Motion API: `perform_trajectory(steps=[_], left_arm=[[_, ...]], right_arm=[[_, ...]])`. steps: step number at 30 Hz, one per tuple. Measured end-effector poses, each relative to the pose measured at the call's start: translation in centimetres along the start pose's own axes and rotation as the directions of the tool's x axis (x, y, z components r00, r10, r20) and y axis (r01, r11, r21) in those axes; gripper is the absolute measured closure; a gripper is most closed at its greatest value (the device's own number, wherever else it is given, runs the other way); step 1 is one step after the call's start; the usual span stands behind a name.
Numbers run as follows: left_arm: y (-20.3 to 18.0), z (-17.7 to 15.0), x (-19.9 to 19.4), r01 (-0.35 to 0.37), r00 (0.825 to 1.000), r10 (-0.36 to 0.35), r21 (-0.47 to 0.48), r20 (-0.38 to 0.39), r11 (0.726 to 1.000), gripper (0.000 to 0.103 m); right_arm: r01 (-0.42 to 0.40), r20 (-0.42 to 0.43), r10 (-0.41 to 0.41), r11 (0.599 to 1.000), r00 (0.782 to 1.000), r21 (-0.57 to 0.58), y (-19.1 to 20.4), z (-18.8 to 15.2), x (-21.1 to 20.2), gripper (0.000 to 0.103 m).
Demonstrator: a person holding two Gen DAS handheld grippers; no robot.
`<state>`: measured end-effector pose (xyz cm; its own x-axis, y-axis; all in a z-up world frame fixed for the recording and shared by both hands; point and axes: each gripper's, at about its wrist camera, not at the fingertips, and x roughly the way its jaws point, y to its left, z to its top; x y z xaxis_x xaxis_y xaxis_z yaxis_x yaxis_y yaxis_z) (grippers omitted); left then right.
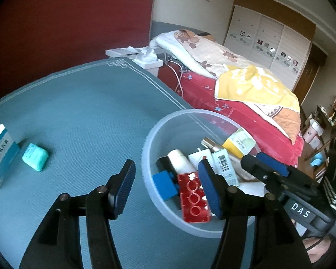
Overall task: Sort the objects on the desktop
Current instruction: 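Withdraw both open grippers from the basin toward the white medicine box and floss case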
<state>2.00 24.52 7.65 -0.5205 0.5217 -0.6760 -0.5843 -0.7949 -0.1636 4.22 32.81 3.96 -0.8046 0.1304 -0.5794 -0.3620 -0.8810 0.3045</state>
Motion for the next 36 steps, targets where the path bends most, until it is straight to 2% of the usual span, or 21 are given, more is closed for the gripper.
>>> perform_trajectory(steps=[3,7,15,25,36], left_arm=[[0.6,-0.2,-0.4,-0.022,1.0,0.022,-0.004,0.004,1.0,0.041],[1.9,-0.5,-1.3,-0.053,0.999,0.053,-0.022,0.013,0.998,0.041],[5.4,-0.9,-2.5,-0.13,0.991,0.133,-0.083,0.033,0.988,0.041],[9.0,-2.0,-3.1,-0.188,0.981,0.194,-0.151,0.029,0.971,0.041],[11.5,-2.7,-4.0,-0.243,0.967,0.252,-0.17,0.031,0.955,0.041]], right_arm=[[-0.011,0.0,0.011,1.0,1.0,-0.009,0.7,-0.1,0.1,0.043],[-0.028,-0.004,0.028,0.999,1.0,-0.019,1.8,-0.3,0.4,0.033],[-0.057,-0.017,0.056,0.997,0.998,-0.054,4.2,-0.7,1.0,0.025],[-0.079,-0.044,0.073,0.988,0.996,-0.131,7.6,-1.5,1.5,0.023],[-0.122,-0.074,0.109,0.973,0.991,-0.198,11.1,-1.9,2.6,0.023]])
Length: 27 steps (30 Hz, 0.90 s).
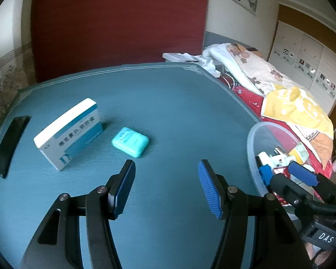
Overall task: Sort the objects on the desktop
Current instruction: 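Withdraw both open grippers from the basin toward the white medicine box and floss case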
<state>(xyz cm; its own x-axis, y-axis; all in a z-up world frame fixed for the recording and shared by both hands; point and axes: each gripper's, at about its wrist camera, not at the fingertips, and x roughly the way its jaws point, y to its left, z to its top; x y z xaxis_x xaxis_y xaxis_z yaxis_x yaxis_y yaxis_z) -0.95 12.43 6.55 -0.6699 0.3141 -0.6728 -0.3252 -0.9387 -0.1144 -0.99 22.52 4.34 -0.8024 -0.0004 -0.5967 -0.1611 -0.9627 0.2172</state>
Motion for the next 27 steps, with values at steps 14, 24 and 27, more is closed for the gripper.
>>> perform_trajectory(steps=[14,24,27], left_arm=[[7.4,0.9,0.0,-0.138,0.99,0.141,-0.091,0.017,0.986,0.041],[11.6,2.6,0.7,-0.165,0.984,0.17,-0.078,0.057,0.983,0.041],[12.0,3.3,1.0,-0.151,0.986,0.154,-0.039,0.07,0.988,0.041]], right_arm=[[-0.064,-0.05,0.06,0.995,0.997,-0.08,3.8,0.0,2.7,0.023],[-0.105,-0.091,0.095,0.988,0.991,-0.115,5.6,-0.1,4.8,0.023],[-0.12,-0.101,0.107,0.984,0.989,-0.13,6.1,0.0,5.4,0.023]])
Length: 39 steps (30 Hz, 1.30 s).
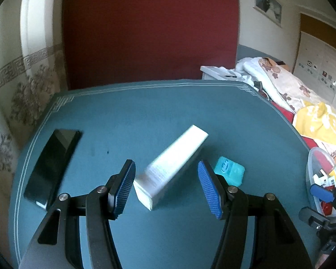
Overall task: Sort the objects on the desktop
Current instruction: 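Withdraw both open grippers from the basin toward the white medicine box and floss case, then grasp the white medicine box with the left gripper while the right grasps the teal floss case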
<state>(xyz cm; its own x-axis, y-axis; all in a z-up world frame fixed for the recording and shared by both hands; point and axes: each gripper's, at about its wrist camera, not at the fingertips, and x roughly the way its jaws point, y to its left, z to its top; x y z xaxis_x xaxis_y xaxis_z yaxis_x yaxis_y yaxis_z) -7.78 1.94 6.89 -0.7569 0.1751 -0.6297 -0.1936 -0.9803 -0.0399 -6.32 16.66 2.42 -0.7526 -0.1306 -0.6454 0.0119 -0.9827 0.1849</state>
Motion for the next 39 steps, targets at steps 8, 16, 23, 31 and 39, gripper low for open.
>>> perform_trajectory(steps=[8,16,23,31,39], left_arm=[[-0.6,0.5,1.5,0.033,0.999,-0.031,0.107,-0.017,0.994,0.041],[-0.4,0.4,4.4,0.003,0.998,0.003,0.094,-0.061,0.996,0.041],[0.4,-0.3,5.8,0.054,0.993,-0.05,0.033,-0.103,0.998,0.04],[0.5,-1.5,7.0,0.051,0.988,-0.048,0.016,-0.143,0.999,0.04],[1.4,-2.0,6.3,0.059,0.988,-0.065,-0.047,-0.143,0.997,0.076]], right_arm=[[-0.027,-0.024,0.026,0.999,0.999,-0.021,0.9,0.6,1.8,0.023],[-0.033,-0.047,0.031,0.999,0.998,-0.044,1.6,1.2,3.6,0.023],[-0.035,-0.049,0.031,0.996,0.998,-0.079,2.7,2.3,5.8,0.023],[-0.022,-0.063,0.015,0.994,0.998,-0.111,3.4,2.9,8.7,0.023],[-0.03,-0.093,0.021,0.995,0.995,-0.092,3.4,3.5,10.7,0.023]])
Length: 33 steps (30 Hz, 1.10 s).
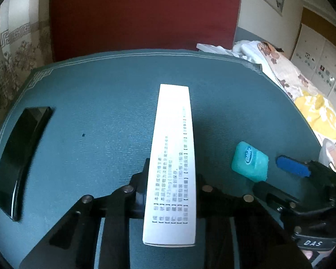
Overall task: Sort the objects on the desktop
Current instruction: 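Grasp the white medicine box with the left gripper while the right grasps the teal floss case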
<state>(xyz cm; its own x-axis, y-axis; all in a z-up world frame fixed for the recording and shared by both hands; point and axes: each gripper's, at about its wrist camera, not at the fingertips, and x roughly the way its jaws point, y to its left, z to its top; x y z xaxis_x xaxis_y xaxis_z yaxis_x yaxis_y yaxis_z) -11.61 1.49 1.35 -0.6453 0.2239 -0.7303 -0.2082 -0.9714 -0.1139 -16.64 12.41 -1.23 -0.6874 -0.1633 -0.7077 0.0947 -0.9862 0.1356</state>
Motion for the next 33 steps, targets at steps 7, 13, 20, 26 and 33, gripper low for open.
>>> perform_trajectory(steps=[7,13,20,26,33], left_arm=[[-0.6,-0.3,-0.9,0.018,1.0,-0.018,-0.002,0.006,1.0,0.076],[-0.9,0.0,-1.1,0.015,1.0,-0.015,0.0,0.016,1.0,0.076],[-0.8,0.1,-0.4,0.009,1.0,-0.009,-0.01,0.001,1.0,0.076],[-1.4,0.0,-0.7,0.017,1.0,-0.017,0.002,0.01,1.0,0.076],[-2.7,0.0,-1.7,0.028,0.999,-0.029,0.022,0.03,0.999,0.076]], right_arm=[[0.007,-0.011,-0.008,0.999,1.0,-0.044,0.9,0.7,0.8,0.023],[0.045,-0.03,-0.047,0.995,0.998,-0.084,1.5,1.2,1.5,0.04],[0.073,-0.027,-0.075,0.995,0.997,-0.071,1.4,0.8,1.1,0.052],[0.07,-0.029,-0.071,0.997,0.997,-0.012,0.9,0.2,-0.6,0.054],[0.097,0.011,-0.097,0.995,0.995,0.009,0.6,-0.2,-4.0,0.058]])
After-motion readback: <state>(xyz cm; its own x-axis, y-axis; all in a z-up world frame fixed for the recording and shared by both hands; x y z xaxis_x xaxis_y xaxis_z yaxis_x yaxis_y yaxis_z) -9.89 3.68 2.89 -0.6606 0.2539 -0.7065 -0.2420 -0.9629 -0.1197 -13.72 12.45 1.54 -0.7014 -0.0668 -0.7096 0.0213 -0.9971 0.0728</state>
